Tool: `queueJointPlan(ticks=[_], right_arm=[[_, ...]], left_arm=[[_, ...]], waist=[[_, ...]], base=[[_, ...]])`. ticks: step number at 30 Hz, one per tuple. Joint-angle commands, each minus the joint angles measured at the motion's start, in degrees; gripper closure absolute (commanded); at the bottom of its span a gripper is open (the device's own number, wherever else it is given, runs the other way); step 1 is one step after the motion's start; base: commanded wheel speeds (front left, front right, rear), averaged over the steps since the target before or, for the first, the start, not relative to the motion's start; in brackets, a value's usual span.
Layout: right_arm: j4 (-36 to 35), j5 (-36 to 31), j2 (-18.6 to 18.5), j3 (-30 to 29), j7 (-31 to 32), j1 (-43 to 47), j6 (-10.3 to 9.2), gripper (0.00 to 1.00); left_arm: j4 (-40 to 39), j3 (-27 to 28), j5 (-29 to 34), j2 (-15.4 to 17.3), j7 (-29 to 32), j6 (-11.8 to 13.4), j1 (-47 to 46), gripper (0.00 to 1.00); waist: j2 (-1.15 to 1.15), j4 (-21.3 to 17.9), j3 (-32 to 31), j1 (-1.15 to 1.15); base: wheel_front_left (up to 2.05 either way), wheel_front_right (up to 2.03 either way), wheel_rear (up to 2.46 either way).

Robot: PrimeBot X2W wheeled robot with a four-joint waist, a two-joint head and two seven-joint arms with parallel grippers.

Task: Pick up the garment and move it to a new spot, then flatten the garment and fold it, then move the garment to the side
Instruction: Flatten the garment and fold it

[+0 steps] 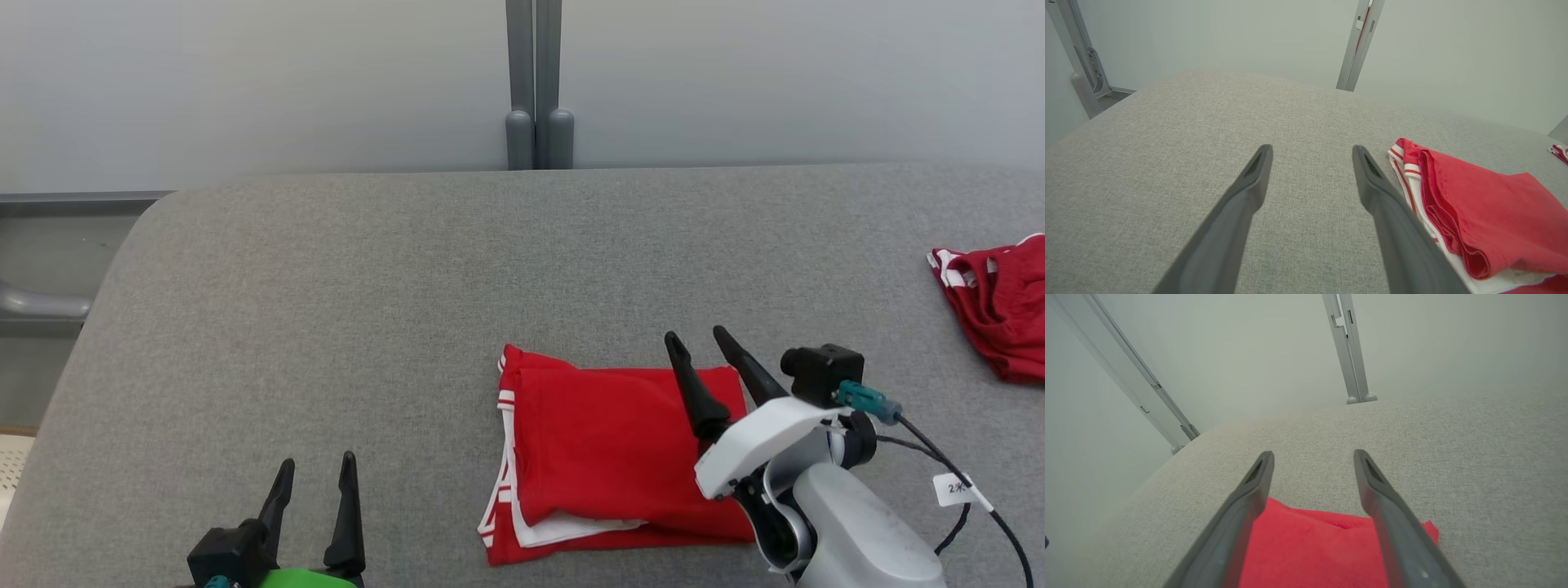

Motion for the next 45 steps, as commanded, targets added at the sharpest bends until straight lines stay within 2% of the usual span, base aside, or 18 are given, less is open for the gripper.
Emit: queueJointPlan(ticks=[1, 5, 7, 8, 10, 11, 20, 31, 34, 38, 39, 40, 41, 42, 43, 45], right_arm=[[-0.5, -1.0, 0.6, -0.5, -0.2, 1.5, 0.01, 0.0], [-0.8, -3.9, 1.5, -0.1, -0.2, 3.6, 0.01, 0.0], [-0.6, -4.9, 2.3, 1.4, -0.2, 4.2, 0.01, 0.46], [-0.3, -5.2, 2.7, 2.5, -0.2, 4.5, 0.01, 0.65], [0.7, -5.2, 3.1, 4.8, 0.3, 4.9, 0.01, 0.82], [1.3, -5.2, 3.3, 5.9, 0.4, 4.9, 0.01, 1.0], [10.1, -4.4, 4.6, 14.4, 0.2, 3.3, 0.01, 1.0], [13.8, 0.0, 5.0, 24.7, -0.1, 1.7, 0.01, 1.0], [12.7, 1.1, 5.1, 25.1, -0.2, 0.6, 0.01, 1.0], [7.8, -1.3, 4.3, 20.3, -0.2, 0.0, 0.01, 1.0], [6.1, -2.3, 4.0, 18.3, -0.2, 0.5, 0.01, 0.7], [4.6, -3.3, 3.8, 16.5, -0.2, 0.9, 0.01, 0.64], [2.9, -4.5, 3.7, 14.2, -0.2, 1.6, 0.01, 0.22], [1.4, -5.5, 3.6, 12.2, -0.2, 2.1, 0.01, 0.05], [-0.4, -7.0, 3.5, 9.7, -0.2, 2.9, 0.01, 0.0], [-3.6, -9.5, 3.5, 5.0, -0.2, 4.4, 0.01, 0.0]], left_arm=[[-0.1, 0.1, -0.1, 0.1, -0.2, -0.1, -0.7, 0.0], [-0.1, -0.1, 0.0, 0.1, -0.2, -0.2, -1.2, 0.0], [-0.1, -0.2, 0.0, 0.2, -0.2, -0.2, -1.4, 0.0], [0.0, -0.2, 0.0, 0.2, -0.2, -0.1, -1.5, 0.0], [0.0, -0.3, 0.0, 0.2, -0.2, 0.0, -1.5, 0.0], [0.1, -0.3, 0.0, 0.2, -0.1, 0.0, -1.6, 0.0], [0.5, -0.3, -0.3, 0.7, -0.1, -0.3, -2.3, 0.0], [0.3, -0.1, -0.4, 0.8, -0.1, 0.2, -1.8, 0.0], [0.2, -0.1, -0.5, 0.8, -0.1, 0.4, -1.4, 0.0], [0.3, 0.1, -0.6, 1.0, -0.1, 0.4, -0.8, 0.0], [0.2, 0.1, -0.5, 1.0, -0.1, 0.5, -0.7, 0.0], [0.1, 0.2, -0.4, 1.1, -0.1, 0.6, -0.7, 0.0], [0.0, 0.2, -0.3, 1.2, -0.1, 0.7, -0.8, 0.0], [-0.1, 0.3, -0.2, 1.2, -0.1, 0.6, -0.9, 0.0], [-0.2, 0.3, 0.0, 1.3, -0.1, 0.6, -1.1, 0.0], [-0.4, 0.4, 0.2, 1.2, -0.1, 0.7, -1.3, 0.0]], waist=[[0.0, 0.0, 0.1, 0.0], [0.0, 0.2, 0.3, 0.0], [0.0, 0.6, 0.5, 0.0], [0.0, 0.8, 0.5, 0.0], [0.0, 1.4, 0.6, 0.0], [0.0, 1.7, 0.6, 0.0], [0.0, 5.4, 0.9, 0.0], [0.0, 6.4, 0.8, 0.0], [0.0, 5.8, 0.5, 0.0], [0.0, 4.6, 0.1, 0.0], [0.0, 4.2, -0.1, 0.0], [0.0, 3.8, -0.2, 0.0], [0.0, 3.4, -0.4, 0.0], [0.0, 3.0, -0.6, 0.0], [0.0, 2.6, -0.8, 0.0], [0.0, 1.7, -1.2, 0.0]], base=[[0.0, 0.0, 0.0], [0.0, 0.0, 0.0], [0.0, 0.0, 0.0], [0.0, 0.0, 0.0], [0.0, 0.0, 0.0], [0.0, 0.0, 0.0], [0.0, 0.0, 0.0], [0.0, 0.0, 0.0], [0.0, 0.0, 0.0], [0.0, 0.0, 0.0], [0.0, 0.0, 0.0], [0.0, 0.0, 0.0], [0.0, 0.0, 0.0], [0.0, 0.0, 0.0], [0.0, 0.0, 0.0], [0.0, 0.0, 0.0]])
